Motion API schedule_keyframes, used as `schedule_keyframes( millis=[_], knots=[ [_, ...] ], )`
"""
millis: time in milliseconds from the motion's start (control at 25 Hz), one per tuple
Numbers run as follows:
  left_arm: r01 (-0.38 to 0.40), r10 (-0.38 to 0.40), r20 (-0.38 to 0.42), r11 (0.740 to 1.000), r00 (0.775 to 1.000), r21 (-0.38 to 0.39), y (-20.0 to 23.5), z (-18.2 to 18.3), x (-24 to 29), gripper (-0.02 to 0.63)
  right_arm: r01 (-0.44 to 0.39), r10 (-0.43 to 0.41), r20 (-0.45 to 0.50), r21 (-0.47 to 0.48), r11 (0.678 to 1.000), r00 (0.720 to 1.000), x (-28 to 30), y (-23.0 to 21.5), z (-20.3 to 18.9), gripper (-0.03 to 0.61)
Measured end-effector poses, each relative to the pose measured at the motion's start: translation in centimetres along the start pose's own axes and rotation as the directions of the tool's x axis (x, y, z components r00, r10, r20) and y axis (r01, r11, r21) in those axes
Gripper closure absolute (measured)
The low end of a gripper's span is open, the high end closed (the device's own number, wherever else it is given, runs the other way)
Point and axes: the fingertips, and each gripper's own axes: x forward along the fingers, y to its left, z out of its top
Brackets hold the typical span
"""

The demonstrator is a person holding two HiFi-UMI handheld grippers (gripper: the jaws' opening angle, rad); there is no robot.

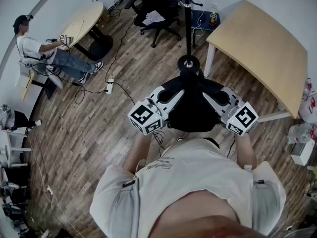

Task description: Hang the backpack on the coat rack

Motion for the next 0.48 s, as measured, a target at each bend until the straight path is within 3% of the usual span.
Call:
schedule_keyframes(
  millis=[480],
  knots=[
    [0.058,-0.058,0.006,0.998,0.998,0.028,5.7,1.9,-0.1,0.568,0.058,-0.058,0.01,-0.026,0.998,0.998,5.3,-2.3,0.7,0.548]
  ],
)
